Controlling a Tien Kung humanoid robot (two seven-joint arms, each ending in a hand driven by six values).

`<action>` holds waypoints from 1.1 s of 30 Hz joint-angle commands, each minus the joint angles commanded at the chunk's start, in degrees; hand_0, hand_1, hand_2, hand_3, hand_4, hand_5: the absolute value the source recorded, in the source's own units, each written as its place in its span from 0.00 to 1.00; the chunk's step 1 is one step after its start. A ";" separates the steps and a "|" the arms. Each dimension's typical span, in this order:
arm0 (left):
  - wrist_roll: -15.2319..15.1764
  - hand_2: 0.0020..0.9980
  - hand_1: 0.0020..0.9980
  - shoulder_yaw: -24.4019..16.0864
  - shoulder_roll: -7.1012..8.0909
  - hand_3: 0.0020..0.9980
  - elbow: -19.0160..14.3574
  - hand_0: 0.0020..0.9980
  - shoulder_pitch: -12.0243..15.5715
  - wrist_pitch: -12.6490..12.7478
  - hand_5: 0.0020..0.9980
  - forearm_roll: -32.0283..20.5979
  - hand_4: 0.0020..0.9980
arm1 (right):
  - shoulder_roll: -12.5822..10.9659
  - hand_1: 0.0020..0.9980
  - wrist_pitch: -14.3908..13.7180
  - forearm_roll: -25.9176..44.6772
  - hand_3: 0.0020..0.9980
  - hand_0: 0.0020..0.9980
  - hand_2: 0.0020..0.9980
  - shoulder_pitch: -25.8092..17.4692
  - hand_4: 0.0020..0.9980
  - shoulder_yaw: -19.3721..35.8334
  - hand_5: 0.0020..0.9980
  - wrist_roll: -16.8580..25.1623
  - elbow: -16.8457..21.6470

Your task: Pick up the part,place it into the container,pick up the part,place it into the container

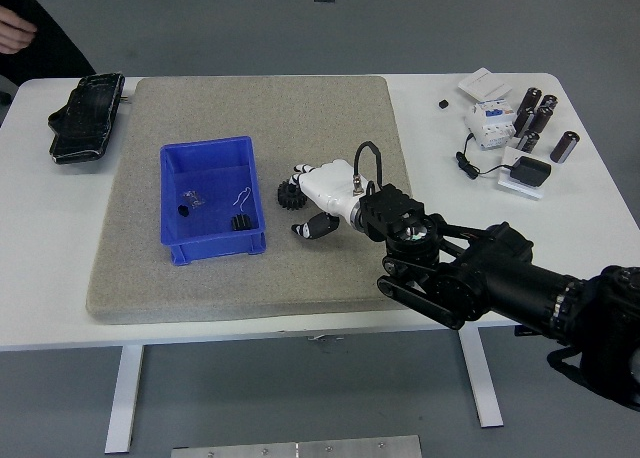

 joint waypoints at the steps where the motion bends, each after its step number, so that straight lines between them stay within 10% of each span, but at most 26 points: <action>1: 0.00 0.64 0.65 0.02 -0.03 0.56 0.00 0.67 0.06 0.01 0.54 -0.04 0.70 | 0.00 0.69 -0.14 -0.17 0.70 0.55 0.92 -0.17 0.75 0.90 0.49 0.08 0.38; 15: -0.11 0.64 0.65 0.00 -0.41 0.56 0.00 0.67 0.52 0.03 0.54 -0.19 0.70 | -0.28 0.68 -1.20 -5.13 0.72 0.54 0.89 -4.33 0.75 14.15 0.49 0.36 6.18; 33: -0.20 0.64 0.65 0.12 -0.82 0.56 0.00 0.67 0.94 0.10 0.54 -0.66 0.70 | -7.06 0.67 -1.50 -8.70 0.85 0.52 0.88 -12.71 0.77 28.93 0.47 1.11 11.77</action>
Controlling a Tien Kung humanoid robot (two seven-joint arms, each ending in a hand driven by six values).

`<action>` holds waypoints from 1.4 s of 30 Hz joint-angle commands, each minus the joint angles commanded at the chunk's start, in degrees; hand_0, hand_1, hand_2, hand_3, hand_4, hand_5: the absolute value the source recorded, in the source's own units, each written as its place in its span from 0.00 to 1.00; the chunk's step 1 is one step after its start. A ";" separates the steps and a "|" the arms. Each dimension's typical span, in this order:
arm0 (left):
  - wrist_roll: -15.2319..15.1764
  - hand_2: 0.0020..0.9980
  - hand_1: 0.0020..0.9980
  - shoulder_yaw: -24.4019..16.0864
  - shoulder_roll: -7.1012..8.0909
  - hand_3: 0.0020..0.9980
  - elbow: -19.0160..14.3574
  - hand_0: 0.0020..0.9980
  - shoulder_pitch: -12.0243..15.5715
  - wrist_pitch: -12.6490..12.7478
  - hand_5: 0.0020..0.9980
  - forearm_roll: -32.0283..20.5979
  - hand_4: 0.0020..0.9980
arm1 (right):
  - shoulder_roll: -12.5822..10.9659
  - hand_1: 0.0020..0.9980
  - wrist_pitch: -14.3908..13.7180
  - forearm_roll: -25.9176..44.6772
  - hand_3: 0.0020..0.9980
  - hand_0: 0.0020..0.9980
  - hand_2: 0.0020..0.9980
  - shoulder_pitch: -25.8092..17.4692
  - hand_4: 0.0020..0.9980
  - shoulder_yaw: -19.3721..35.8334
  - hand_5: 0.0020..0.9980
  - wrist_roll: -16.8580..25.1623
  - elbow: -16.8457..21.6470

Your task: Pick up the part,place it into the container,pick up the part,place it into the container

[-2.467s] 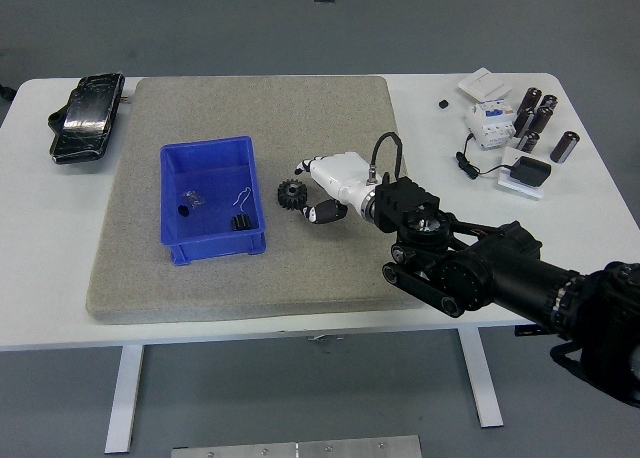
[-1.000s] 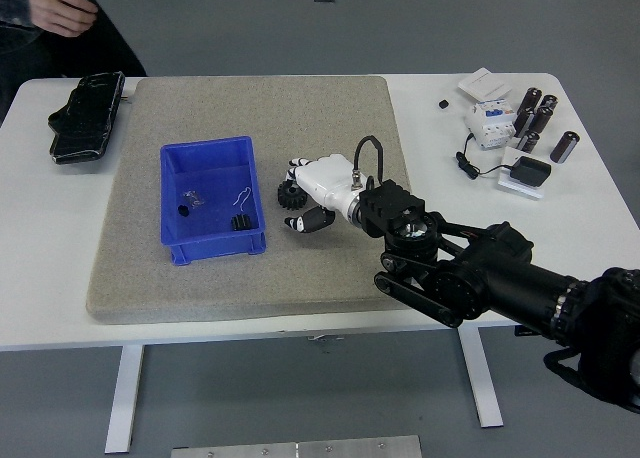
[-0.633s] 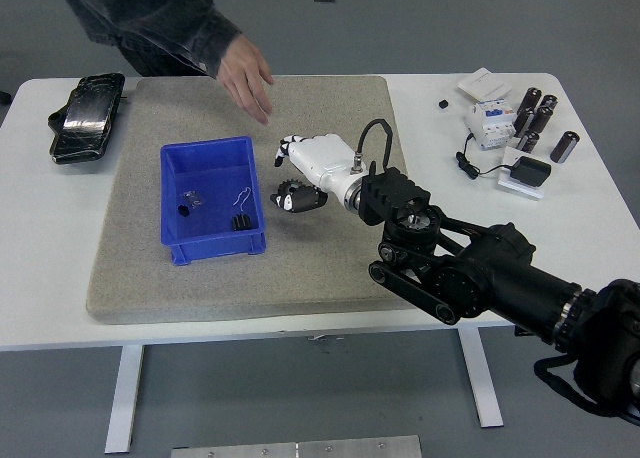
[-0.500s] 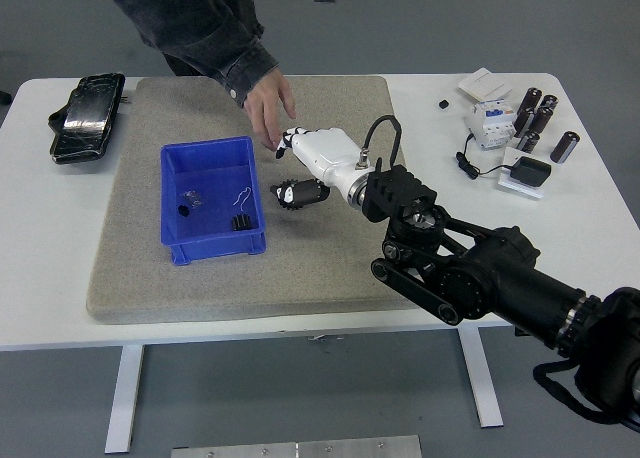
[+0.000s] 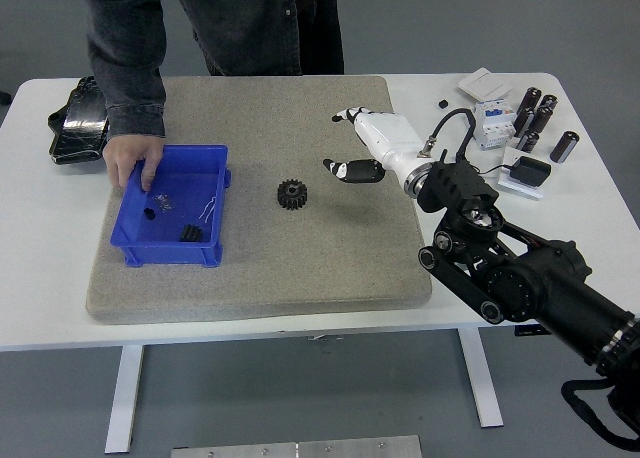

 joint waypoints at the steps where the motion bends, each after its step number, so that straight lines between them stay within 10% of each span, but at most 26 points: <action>1: -0.01 0.64 0.65 -0.01 -0.01 0.56 0.00 0.67 0.00 0.00 0.54 0.00 0.70 | -0.10 0.67 -0.02 -0.03 0.86 0.52 0.88 -0.27 0.78 0.36 0.46 0.00 0.05; 23: -0.22 0.64 0.65 0.27 -0.24 0.56 0.00 0.67 -0.01 0.00 0.54 -0.35 0.70 | -1.05 0.66 0.01 -0.81 0.86 0.51 0.88 -4.68 0.79 5.27 0.45 -0.42 1.34; 42: -0.46 0.64 0.65 0.70 -0.28 0.56 0.00 0.67 -0.27 -0.07 0.54 -0.53 0.70 | 0.31 0.65 1.01 1.20 0.86 0.49 0.88 -4.35 0.80 -1.46 0.43 -0.82 -3.63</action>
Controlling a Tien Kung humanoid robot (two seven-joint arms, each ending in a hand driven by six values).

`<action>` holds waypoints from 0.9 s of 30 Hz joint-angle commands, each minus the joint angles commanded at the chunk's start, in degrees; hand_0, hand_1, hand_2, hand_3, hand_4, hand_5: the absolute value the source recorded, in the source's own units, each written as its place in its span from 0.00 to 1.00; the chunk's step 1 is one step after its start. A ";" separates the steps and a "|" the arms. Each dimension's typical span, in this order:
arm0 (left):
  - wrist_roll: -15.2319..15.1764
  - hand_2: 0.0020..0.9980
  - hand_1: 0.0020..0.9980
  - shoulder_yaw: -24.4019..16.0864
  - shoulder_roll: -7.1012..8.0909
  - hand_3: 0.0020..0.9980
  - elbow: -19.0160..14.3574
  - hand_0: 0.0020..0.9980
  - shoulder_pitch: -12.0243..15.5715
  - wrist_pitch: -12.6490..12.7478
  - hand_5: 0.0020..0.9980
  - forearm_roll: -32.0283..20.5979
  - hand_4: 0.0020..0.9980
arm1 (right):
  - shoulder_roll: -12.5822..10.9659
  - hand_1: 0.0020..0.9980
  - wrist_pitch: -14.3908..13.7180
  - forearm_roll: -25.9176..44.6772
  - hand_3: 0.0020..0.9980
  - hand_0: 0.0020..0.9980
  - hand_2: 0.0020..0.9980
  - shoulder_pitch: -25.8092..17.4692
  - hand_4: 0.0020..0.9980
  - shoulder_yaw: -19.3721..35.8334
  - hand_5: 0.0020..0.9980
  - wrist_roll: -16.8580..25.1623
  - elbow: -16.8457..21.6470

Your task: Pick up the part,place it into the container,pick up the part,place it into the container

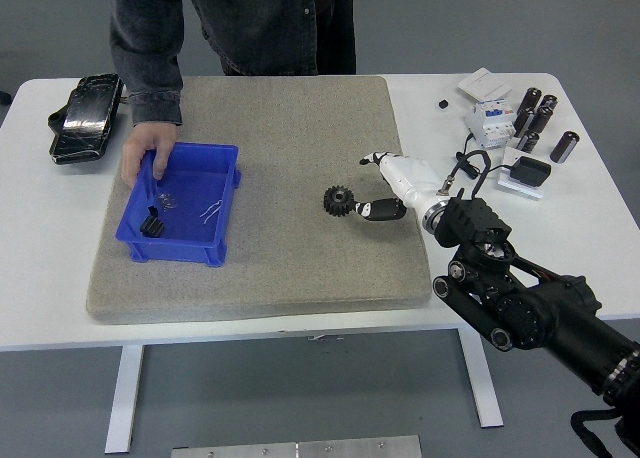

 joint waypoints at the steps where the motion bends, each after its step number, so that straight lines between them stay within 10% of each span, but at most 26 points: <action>1: -0.01 0.64 0.65 0.02 0.00 0.56 0.00 0.67 -0.03 0.00 0.54 -0.01 0.70 | 0.16 0.65 0.07 0.23 0.86 0.48 0.88 0.31 0.81 -0.62 0.43 0.00 -0.45; 24: 0.00 0.64 0.65 0.23 0.36 0.56 0.00 0.67 -0.55 -0.07 0.54 0.10 0.70 | 4.13 0.63 0.75 5.36 0.86 0.46 0.87 8.26 0.80 -12.65 0.43 0.72 -9.52; 25: 0.00 0.64 0.65 0.24 0.38 0.56 0.00 0.67 -0.56 -0.07 0.54 0.11 0.70 | 4.19 0.57 0.72 5.59 0.76 0.44 0.71 8.41 0.79 -12.94 0.44 0.78 -9.76; 27: -0.02 0.64 0.65 0.28 0.39 0.56 0.00 0.67 -0.57 -0.06 0.54 0.06 0.70 | 4.23 0.57 0.66 6.07 0.76 0.44 0.71 8.59 0.79 -13.48 0.44 0.90 -10.19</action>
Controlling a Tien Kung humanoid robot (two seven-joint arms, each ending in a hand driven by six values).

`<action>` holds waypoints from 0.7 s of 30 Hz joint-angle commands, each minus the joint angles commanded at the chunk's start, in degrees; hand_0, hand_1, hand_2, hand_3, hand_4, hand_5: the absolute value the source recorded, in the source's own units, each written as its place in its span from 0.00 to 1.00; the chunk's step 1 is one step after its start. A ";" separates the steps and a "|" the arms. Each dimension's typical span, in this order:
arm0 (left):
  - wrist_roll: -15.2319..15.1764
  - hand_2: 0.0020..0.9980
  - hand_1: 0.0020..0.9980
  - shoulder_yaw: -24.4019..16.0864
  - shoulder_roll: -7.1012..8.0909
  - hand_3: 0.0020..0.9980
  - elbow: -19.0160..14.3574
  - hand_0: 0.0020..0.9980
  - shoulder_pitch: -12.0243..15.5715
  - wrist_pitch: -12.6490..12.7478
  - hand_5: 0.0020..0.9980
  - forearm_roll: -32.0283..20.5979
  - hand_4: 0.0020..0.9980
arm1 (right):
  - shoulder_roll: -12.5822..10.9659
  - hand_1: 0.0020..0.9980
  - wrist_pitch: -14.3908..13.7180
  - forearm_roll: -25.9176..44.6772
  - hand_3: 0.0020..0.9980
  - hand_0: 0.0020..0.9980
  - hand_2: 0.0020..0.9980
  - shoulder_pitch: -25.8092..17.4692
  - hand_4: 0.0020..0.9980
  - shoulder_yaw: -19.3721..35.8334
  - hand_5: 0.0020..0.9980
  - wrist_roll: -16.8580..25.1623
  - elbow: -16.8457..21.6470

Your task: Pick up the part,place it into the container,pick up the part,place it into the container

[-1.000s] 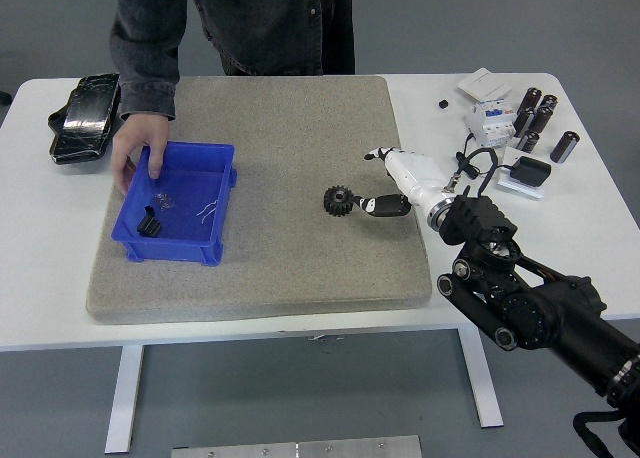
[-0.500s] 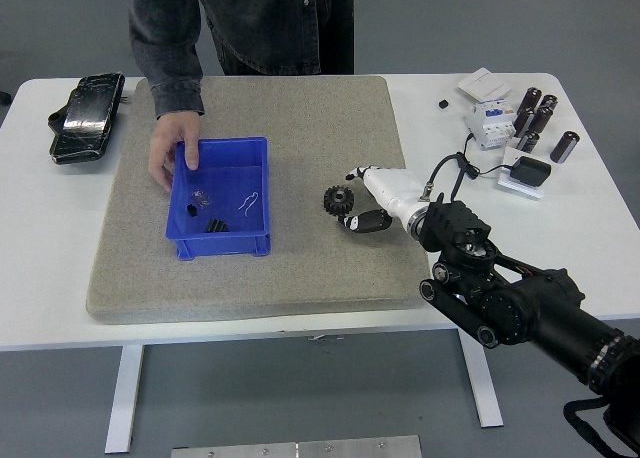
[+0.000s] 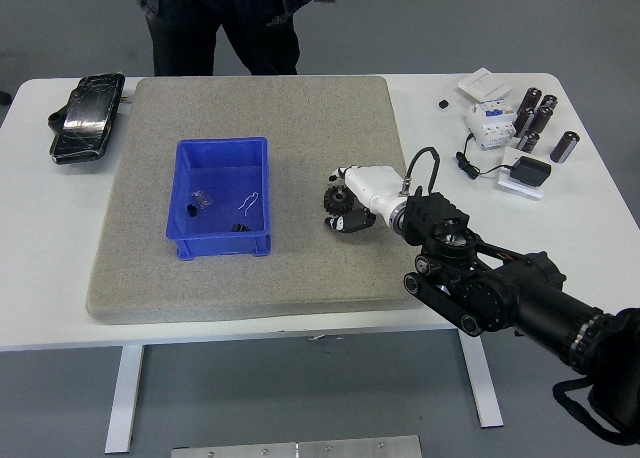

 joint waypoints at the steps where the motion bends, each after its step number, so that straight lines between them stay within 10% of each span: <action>1: 0.01 0.64 0.65 0.00 0.00 0.56 0.00 0.67 0.01 0.00 0.54 0.02 0.70 | -0.02 0.57 -0.07 0.21 0.76 0.44 0.71 0.02 0.79 -0.25 0.44 0.06 -0.16; 3: 0.01 0.64 0.65 0.01 0.01 0.56 0.00 0.67 0.04 0.00 0.54 0.00 0.70 | -0.10 0.57 -0.30 0.67 0.76 0.44 0.71 0.01 0.79 -0.76 0.44 0.19 -0.44; 4: 0.02 0.64 0.65 0.01 0.01 0.56 0.00 0.67 0.06 0.00 0.55 0.00 0.70 | -0.15 0.49 -0.38 0.82 0.69 0.41 0.58 -0.01 0.55 -0.93 0.33 0.24 -0.52; 9: -0.02 0.64 0.65 0.00 0.03 0.56 0.00 0.67 0.09 0.00 0.55 0.02 0.70 | -0.39 0.49 -1.04 1.38 0.69 0.41 0.58 -0.12 0.55 -1.32 0.33 0.65 -0.61; 10: -0.03 0.64 0.65 -0.01 0.03 0.56 0.00 0.67 0.09 0.00 0.55 0.04 0.70 | -0.41 0.47 -1.22 1.50 0.62 0.40 0.49 -0.12 0.68 -1.39 0.07 0.75 -0.62; 21: -0.08 0.64 0.65 0.12 0.07 0.56 0.00 0.67 0.07 0.01 0.55 -0.06 0.70 | -0.37 0.46 -3.37 2.49 0.60 0.40 0.45 -0.18 0.65 -2.09 0.04 1.89 -1.12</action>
